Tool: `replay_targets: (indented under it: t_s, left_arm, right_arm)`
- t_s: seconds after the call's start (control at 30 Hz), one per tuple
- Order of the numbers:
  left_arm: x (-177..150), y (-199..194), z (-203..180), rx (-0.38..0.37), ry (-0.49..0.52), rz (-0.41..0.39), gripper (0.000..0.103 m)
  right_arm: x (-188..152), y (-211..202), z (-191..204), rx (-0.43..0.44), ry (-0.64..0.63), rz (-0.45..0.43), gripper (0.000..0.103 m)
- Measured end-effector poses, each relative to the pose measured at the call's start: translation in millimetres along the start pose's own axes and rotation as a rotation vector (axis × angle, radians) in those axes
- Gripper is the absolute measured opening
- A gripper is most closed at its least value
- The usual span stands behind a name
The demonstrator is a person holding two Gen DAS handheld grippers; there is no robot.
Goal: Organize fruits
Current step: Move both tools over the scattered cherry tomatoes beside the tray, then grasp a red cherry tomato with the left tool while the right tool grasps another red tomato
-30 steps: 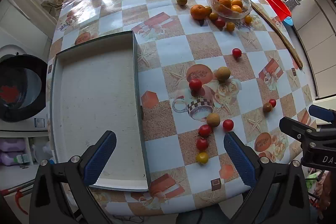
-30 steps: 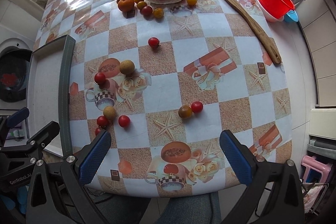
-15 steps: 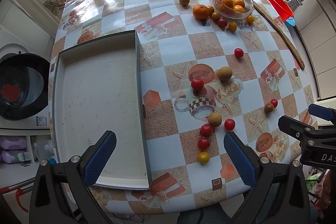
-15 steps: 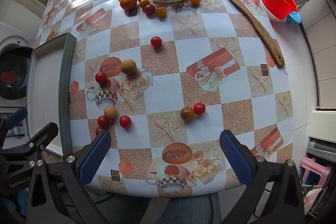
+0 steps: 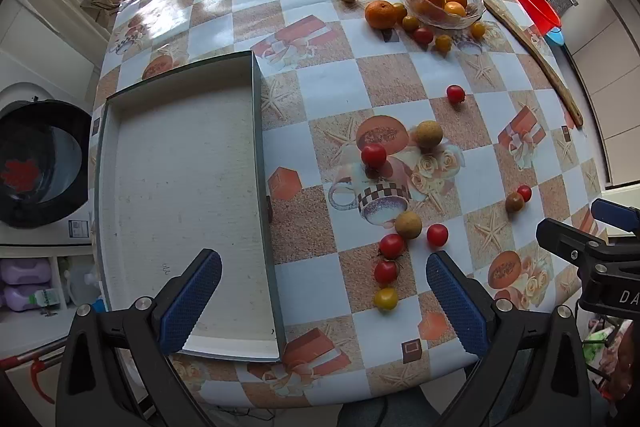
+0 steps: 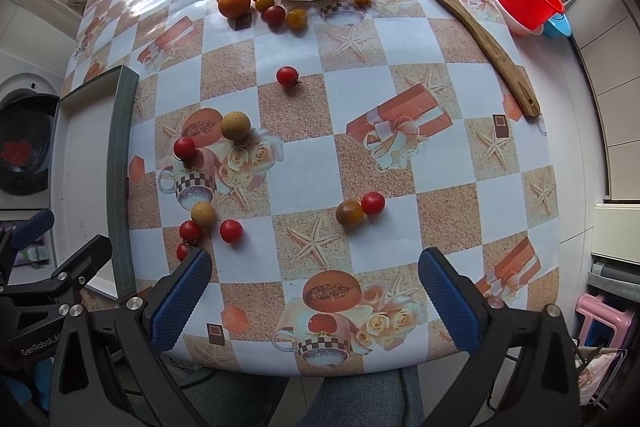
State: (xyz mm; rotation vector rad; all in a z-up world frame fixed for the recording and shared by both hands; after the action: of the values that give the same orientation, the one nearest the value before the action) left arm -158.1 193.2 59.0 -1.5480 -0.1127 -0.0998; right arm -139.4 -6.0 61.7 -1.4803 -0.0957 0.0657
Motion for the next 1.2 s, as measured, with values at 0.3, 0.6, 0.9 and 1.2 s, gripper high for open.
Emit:
replay_targets:
  t_s: [0.3, 0.6, 0.9, 1.2]
  left_arm:
    - [-0.7, 7.9, -3.7, 0.003, 0.007, 0.018, 0.103]
    - [10.0, 21.8, -3.7, 0.023, 0.020, 0.002, 0.103]
    - [37.4, 49.0, -12.6, 0.023, 0.033, -0.022, 0.103]
    - [58.9, 79.9, -21.3, 0.029, 0.022, -0.040, 0.103]
  right_arm:
    - [-1.6, 2.9, -9.5, 0.002, 0.024, 0.010, 0.103]
    - [1.6, 10.3, -20.0, 0.003, 0.060, 0.003, 0.103]
    - [28.7, 26.2, -21.9, 0.018, 0.061, -0.010, 0.103]
    - [80.8, 53.0, -13.3, 0.035, 0.023, -0.036, 0.103]
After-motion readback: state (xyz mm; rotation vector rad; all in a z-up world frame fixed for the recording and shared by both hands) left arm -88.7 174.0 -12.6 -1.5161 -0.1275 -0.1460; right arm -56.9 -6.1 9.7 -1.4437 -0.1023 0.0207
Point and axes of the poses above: each gripper's, at about its wrist camera, not at the fingertips, and y roughly the way its jaws point, z to its left, x to its top, the point moved 5 cm from there along y, roughly the way its jaws point, and after that the axes turned 1 degree about x, right-handed, at the moved point
